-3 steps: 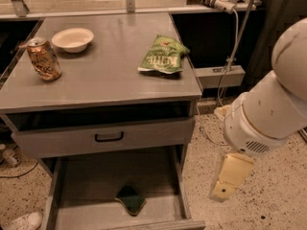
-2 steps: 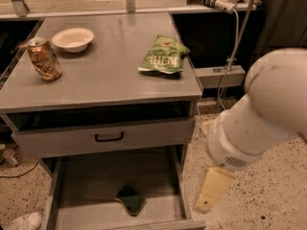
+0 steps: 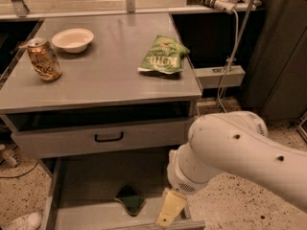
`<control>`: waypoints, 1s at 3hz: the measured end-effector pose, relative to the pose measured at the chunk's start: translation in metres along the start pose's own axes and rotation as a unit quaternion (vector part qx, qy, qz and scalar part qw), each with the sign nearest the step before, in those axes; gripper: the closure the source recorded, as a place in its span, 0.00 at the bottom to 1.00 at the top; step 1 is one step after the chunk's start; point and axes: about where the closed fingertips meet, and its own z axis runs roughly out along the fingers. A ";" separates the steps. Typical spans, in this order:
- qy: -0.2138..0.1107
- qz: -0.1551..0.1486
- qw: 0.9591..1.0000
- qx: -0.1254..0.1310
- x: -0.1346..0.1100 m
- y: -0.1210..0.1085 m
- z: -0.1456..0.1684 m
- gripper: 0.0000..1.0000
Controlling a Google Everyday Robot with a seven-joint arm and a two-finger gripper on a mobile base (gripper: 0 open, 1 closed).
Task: Pick sponge from middle drawer and place on counter
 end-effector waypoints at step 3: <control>-0.021 0.026 0.999 0.012 -0.008 0.001 0.047 0.00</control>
Offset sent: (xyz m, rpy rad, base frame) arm 0.0067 0.0121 -0.0176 0.0541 -0.0147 -0.0491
